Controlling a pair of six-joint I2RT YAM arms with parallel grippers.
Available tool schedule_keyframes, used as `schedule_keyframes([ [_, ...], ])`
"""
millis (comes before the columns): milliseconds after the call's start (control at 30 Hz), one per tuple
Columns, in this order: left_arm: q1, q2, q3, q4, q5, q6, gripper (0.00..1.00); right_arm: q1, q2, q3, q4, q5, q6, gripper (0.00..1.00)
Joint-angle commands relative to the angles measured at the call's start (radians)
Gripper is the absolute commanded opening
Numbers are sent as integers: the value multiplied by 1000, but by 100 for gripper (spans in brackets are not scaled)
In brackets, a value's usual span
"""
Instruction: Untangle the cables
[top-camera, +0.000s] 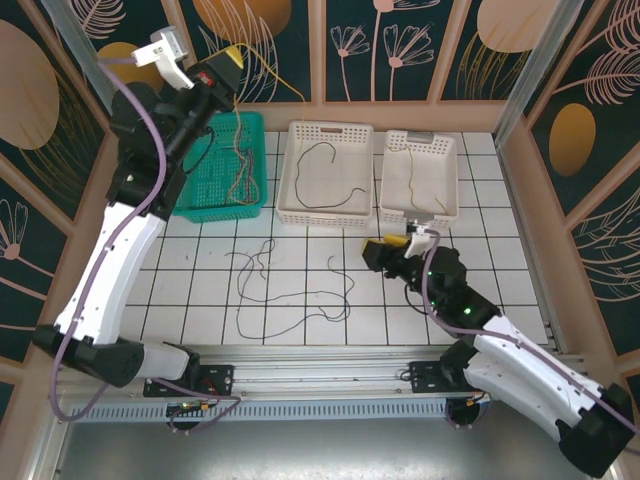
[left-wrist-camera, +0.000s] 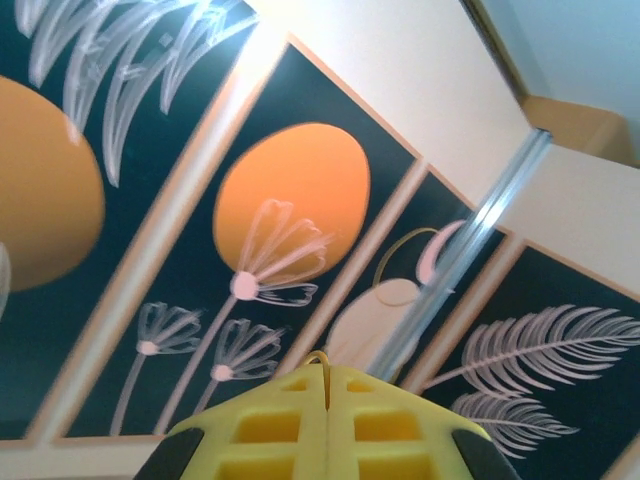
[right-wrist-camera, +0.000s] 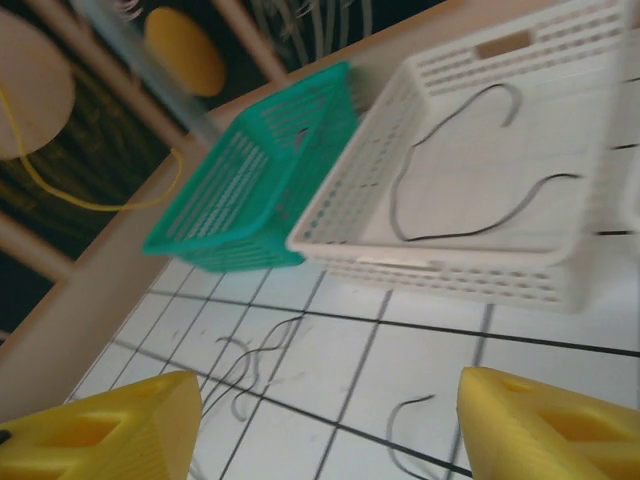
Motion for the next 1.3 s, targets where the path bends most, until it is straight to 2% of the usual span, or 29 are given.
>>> schedule_keyframes([
  [0,-4,89,48,137,143,-119,0,-28,-61,55,-181,89,7,72],
  [100,-40,180,119,168,169,-135,0,-35,-109,85,-251,158,17,78],
  [233,-111,302,285,115,158,-94,0,-36,-177,118,-342,245,38,88],
  [267,-125,361,329,105,156,-91,0,-36,-196,126,-364,262,46,97],
  [300,-140,396,369,98,152,-92,0,-36,-214,138,-386,280,52,99],
  [500,-225,631,657,11,128,-71,0,-36,-293,247,-514,401,70,99],
  [633,-267,762,793,24,124,-96,0,-36,-322,318,-565,426,54,99],
  [900,-342,949,848,173,98,-153,0,-36,-325,405,-622,512,-50,99],
  [1267,-403,1131,885,299,33,-196,0,-36,-386,311,-604,516,-105,99],
])
